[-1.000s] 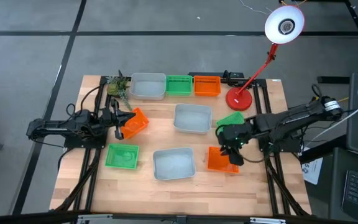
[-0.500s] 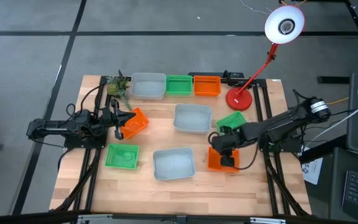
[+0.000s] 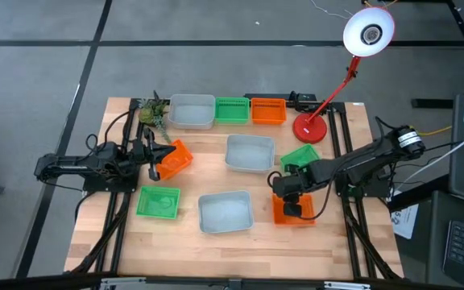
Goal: Stack baskets by color
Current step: Stack the bottom right orange bin on top of the top orange bin
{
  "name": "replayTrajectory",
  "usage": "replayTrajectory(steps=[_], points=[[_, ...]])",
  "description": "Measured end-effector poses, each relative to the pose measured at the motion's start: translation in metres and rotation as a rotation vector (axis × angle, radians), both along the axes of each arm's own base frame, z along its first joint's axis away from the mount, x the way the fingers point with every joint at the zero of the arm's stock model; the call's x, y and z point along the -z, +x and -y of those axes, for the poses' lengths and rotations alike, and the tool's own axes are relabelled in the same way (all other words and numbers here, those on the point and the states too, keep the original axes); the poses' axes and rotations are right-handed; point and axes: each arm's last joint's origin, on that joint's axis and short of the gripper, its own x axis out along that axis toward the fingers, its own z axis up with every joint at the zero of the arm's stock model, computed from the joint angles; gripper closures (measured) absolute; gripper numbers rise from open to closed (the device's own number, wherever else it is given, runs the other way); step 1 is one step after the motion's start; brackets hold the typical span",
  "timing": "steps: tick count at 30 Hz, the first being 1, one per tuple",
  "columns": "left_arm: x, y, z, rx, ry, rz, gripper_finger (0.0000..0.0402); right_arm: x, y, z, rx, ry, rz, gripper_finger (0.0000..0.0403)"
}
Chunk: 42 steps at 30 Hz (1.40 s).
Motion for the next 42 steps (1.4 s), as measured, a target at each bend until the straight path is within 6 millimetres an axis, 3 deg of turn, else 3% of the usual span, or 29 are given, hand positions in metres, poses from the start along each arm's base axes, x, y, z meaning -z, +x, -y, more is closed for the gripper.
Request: replayTrajectory(steps=[4,13,26,42], points=[[0.000,0.000,0.000,0.000,0.000,0.000,0.0401,-0.008,0.001,0.000,-0.018,-0.008,-0.010,0.0303],[0.001,0.000,0.000,0.000,0.000,-0.012,0.0401,-0.006,-0.007,0.001,0.059,-0.006,-0.099,0.0303],[0.002,0.000,0.000,-0.001,0.000,-0.017,0.0401,-0.003,-0.013,-0.015,0.040,-0.041,-0.099,0.0303],[0.002,0.000,0.000,0.000,-0.001,-0.016,0.0401,0.042,-0.002,-0.022,0.030,-0.060,-0.299,0.0303]])
